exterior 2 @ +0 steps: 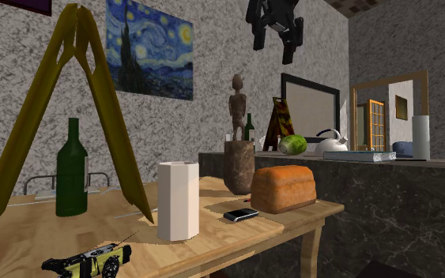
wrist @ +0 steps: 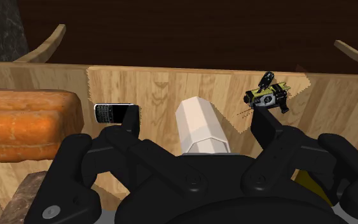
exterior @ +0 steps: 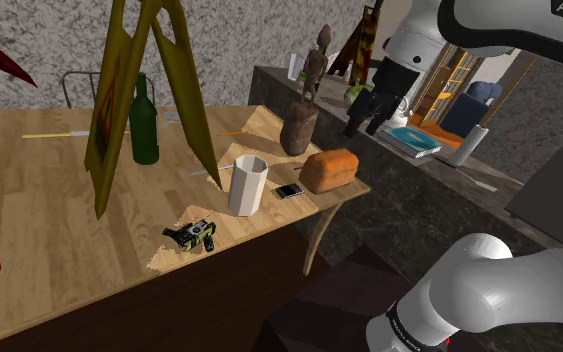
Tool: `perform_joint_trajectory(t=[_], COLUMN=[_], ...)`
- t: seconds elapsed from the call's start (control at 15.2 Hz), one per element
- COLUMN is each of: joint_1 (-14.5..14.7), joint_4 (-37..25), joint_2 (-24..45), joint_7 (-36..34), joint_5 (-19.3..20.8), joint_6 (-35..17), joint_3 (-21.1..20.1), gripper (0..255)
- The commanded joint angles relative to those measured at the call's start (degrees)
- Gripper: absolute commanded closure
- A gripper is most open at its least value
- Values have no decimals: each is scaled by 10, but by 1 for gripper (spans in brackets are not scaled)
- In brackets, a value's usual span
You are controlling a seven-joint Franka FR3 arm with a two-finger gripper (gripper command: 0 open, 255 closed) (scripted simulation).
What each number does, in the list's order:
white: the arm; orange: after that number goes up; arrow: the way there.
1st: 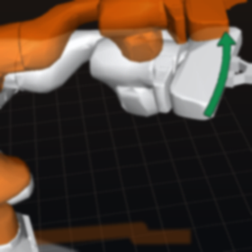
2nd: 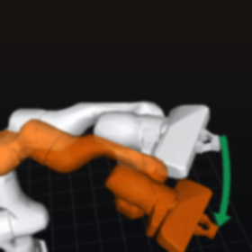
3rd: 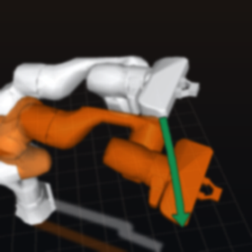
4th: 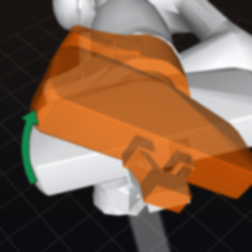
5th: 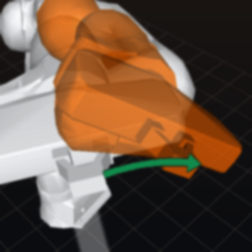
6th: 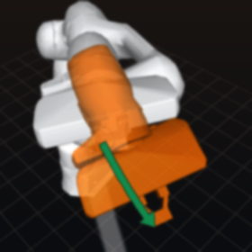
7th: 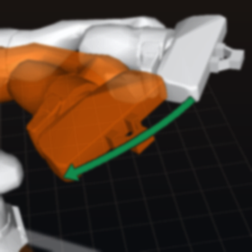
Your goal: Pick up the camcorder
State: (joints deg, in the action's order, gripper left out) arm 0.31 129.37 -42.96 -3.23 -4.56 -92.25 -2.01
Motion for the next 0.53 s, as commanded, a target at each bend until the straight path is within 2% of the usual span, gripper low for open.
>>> perform_joint_trajectory(t=[0.0,0.46], joint_1=[0,18], joint_4=[0,86], joint_2=[0,25], joint_7=[0,-54], joint_5=[0,-23], joint_6=[0,-124], joint_3=[0,-66], gripper=[0,0])
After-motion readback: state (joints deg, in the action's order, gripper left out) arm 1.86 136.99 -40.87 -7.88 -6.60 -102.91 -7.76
